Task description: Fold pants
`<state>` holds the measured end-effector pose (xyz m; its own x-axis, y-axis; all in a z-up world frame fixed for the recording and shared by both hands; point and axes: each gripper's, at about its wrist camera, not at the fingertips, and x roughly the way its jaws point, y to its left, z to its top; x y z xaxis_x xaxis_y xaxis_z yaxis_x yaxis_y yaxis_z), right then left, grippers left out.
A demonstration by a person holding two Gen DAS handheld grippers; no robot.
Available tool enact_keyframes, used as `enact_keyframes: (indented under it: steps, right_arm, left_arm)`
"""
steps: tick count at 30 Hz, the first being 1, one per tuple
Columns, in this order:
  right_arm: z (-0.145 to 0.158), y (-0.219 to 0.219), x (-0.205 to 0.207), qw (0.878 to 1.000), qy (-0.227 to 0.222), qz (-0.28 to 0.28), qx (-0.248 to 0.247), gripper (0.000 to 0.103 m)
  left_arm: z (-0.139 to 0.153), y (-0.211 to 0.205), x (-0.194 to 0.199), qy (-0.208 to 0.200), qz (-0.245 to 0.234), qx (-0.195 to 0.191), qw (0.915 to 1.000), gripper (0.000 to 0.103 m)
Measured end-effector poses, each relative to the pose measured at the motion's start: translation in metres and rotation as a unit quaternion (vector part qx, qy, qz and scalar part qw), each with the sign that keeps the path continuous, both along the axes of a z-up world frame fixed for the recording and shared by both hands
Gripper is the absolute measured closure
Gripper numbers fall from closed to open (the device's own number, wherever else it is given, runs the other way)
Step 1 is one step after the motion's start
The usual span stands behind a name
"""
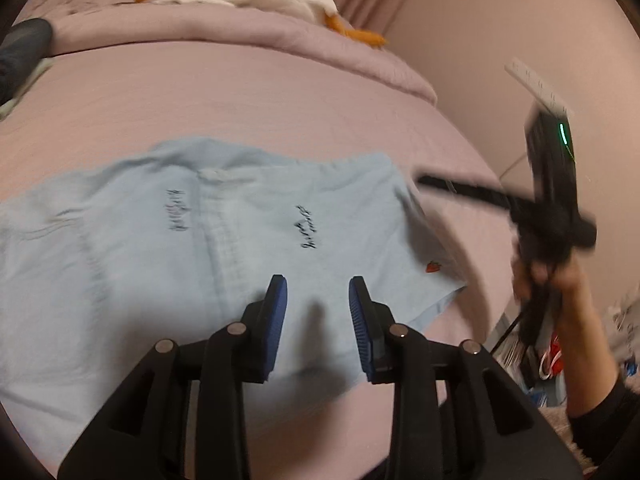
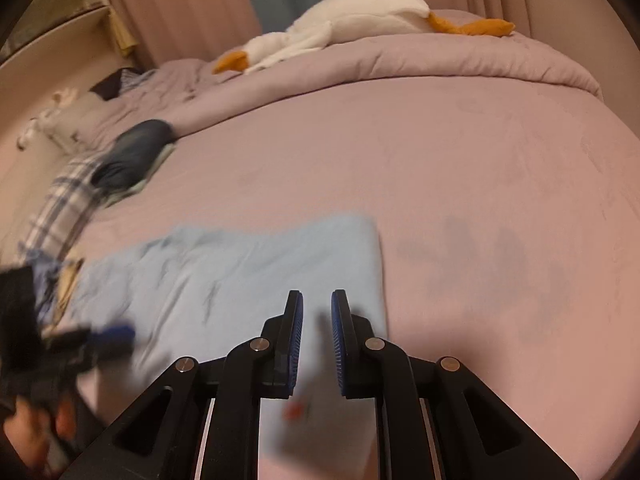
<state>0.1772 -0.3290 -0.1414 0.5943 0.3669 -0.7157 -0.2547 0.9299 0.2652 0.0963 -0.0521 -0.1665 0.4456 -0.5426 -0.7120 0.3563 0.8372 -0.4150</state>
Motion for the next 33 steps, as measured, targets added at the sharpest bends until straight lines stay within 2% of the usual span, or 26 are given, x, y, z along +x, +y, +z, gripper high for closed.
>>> enact_keyframes:
  steps: [2,3,4,5,6,7,9,12,14,16,19,21,24,27,29,30,31,33]
  right_arm:
    - [-0.003,0.008,0.027,1.000,0.003,-0.006,-0.016,0.090]
    - [-0.009,0.012,0.041,1.000,0.019,-0.008,-0.024,0.090]
    - [-0.017,0.010,0.046,0.999,0.030,-0.010,-0.035,0.090]
    - [-0.034,0.015,0.058,0.996,0.063,-0.013,-0.054,0.090]
    - [-0.045,0.011,0.061,0.996,0.079,-0.009,-0.050,0.090]
    - [-0.045,0.008,0.060,0.997,0.064,-0.006,-0.038,0.090]
    - [-0.038,0.002,0.054,0.997,0.072,-0.008,-0.030,0.090]
    - [-0.020,0.001,0.028,0.998,0.047,-0.013,-0.034,0.090]
    - [-0.014,0.000,0.005,0.999,0.032,0.014,-0.006,0.090]
    - [-0.016,0.005,-0.022,0.999,0.031,0.032,-0.029,0.090]
    - [-0.036,0.004,-0.062,0.995,0.052,0.039,-0.075,0.090]
    - [-0.040,-0.004,-0.088,0.997,0.027,0.030,-0.070,0.090]
    - [-0.047,-0.009,-0.097,0.991,0.068,0.026,-0.114,0.091]
    - [-0.033,-0.020,-0.106,0.994,0.053,0.018,-0.090,0.090]
    - [-0.014,-0.022,-0.114,0.998,0.021,0.025,-0.048,0.090]
    - [-0.011,-0.020,-0.114,0.999,0.015,0.029,-0.041,0.089]
    - [-0.007,-0.018,-0.114,0.999,0.006,0.035,-0.037,0.087]
    - [-0.004,-0.005,-0.111,0.998,-0.004,0.051,-0.031,0.080]
  left_arm:
    - [-0.022,-0.004,0.009,0.042,0.008,0.022,0.9989,0.073]
    - [-0.030,-0.002,0.010,0.051,0.010,0.017,0.9985,0.074]
    - [-0.030,0.002,0.007,0.042,0.012,0.007,0.9990,0.077]
    - [-0.031,0.005,0.006,0.045,0.013,0.006,0.9989,0.078]
    - [-0.031,0.007,0.006,0.047,0.013,0.004,0.9988,0.079]
    - [-0.031,0.009,0.005,0.049,0.012,0.002,0.9987,0.079]
    - [-0.032,0.013,0.002,0.049,0.010,0.002,0.9988,0.080]
    - [-0.033,0.016,0.003,0.045,0.007,0.007,0.9989,0.080]
    - [-0.031,0.012,0.005,0.045,0.008,0.004,0.9990,0.080]
    - [-0.030,0.011,0.004,0.045,0.010,0.000,0.9989,0.080]
    - [-0.032,0.011,0.003,0.045,0.009,-0.001,0.9989,0.080]
    - [-0.032,0.011,0.002,0.042,0.007,0.002,0.9991,0.080]
    - [-0.031,0.013,0.000,0.040,0.005,0.002,0.9992,0.080]
    - [-0.026,0.024,-0.008,0.045,0.013,-0.012,0.9988,0.080]
    - [-0.021,0.042,-0.020,0.043,0.023,-0.042,0.9979,0.079]
    - [-0.018,0.050,-0.026,0.041,0.029,-0.053,0.9973,0.076]
    - [-0.014,0.060,-0.034,0.036,0.041,-0.057,0.9969,0.066]
    - [-0.010,0.082,-0.050,0.027,0.071,-0.064,0.9950,0.056]
